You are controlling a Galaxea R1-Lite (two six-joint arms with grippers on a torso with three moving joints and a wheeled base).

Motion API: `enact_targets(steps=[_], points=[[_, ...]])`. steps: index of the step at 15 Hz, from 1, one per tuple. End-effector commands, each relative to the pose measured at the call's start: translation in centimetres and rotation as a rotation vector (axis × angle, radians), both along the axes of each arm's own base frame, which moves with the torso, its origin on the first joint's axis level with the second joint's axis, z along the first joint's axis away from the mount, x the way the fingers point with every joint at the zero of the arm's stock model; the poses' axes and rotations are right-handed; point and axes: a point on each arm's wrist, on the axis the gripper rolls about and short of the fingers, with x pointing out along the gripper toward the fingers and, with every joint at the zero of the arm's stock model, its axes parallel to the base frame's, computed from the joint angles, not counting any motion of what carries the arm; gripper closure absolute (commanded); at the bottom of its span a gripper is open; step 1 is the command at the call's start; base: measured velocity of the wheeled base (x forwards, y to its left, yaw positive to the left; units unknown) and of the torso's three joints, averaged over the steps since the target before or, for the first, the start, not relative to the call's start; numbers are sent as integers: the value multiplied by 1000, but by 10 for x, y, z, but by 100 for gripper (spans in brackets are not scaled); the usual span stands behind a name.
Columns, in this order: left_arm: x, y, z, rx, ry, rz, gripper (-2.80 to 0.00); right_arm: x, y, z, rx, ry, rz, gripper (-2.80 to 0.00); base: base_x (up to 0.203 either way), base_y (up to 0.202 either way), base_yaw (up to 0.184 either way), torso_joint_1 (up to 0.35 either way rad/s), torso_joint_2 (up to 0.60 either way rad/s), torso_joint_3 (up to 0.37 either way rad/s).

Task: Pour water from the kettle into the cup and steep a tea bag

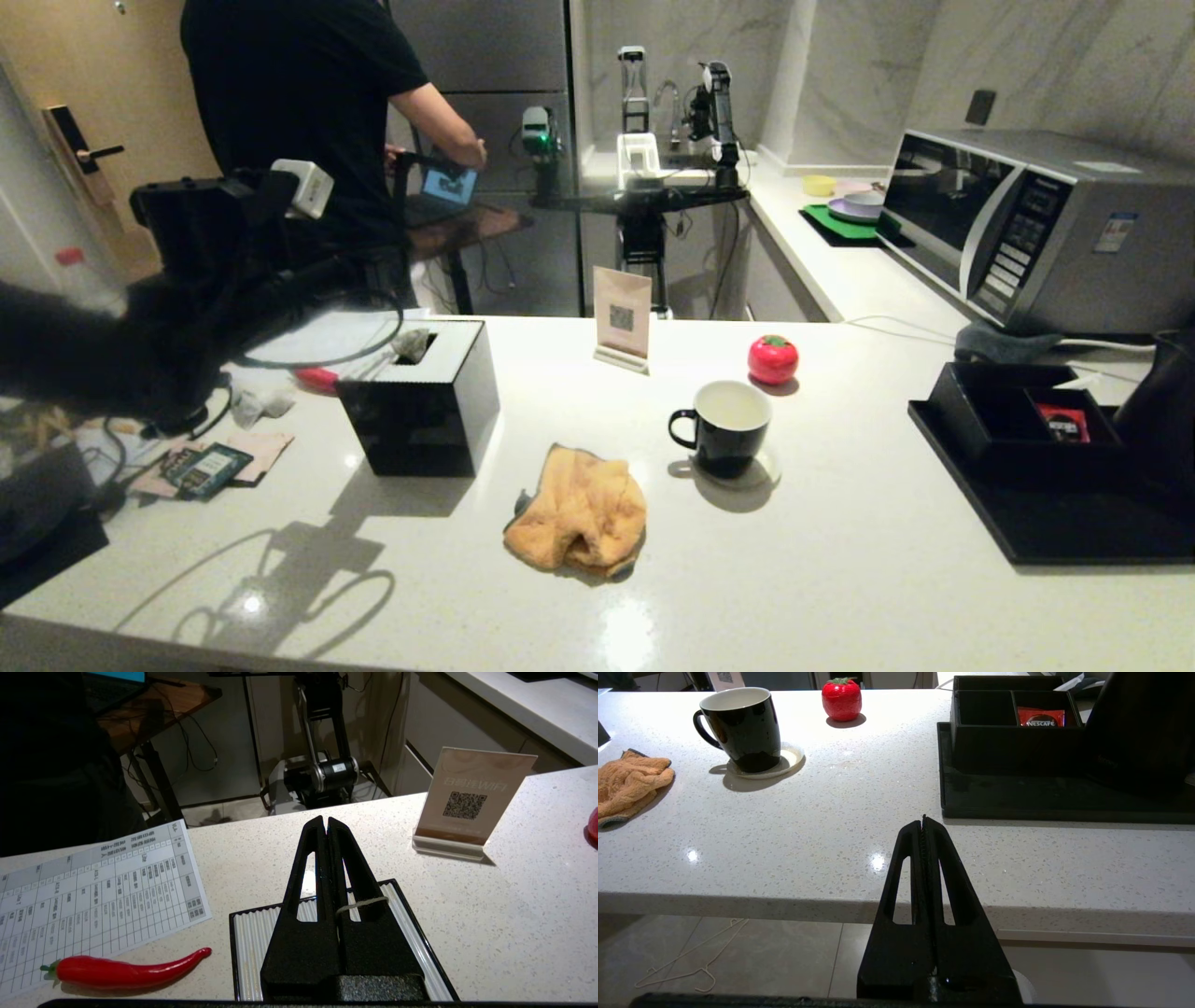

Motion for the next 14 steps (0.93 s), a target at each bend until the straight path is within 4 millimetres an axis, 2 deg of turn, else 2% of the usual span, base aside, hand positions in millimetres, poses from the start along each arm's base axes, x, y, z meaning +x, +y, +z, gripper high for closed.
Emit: enact_targets(steps=[1,6,14], points=[[1,1,-2,0,3,0,0,0,0,0,0,2,0,0,0,0,0,0,0,0],[5,13,-10,2,25,32,0,0,0,0,0,2,2,0,0,0,0,0,0,0],[15,11,-35,11,85,15,0,0,0,0,0,2,1,0,0,0,0,0,0,0]])
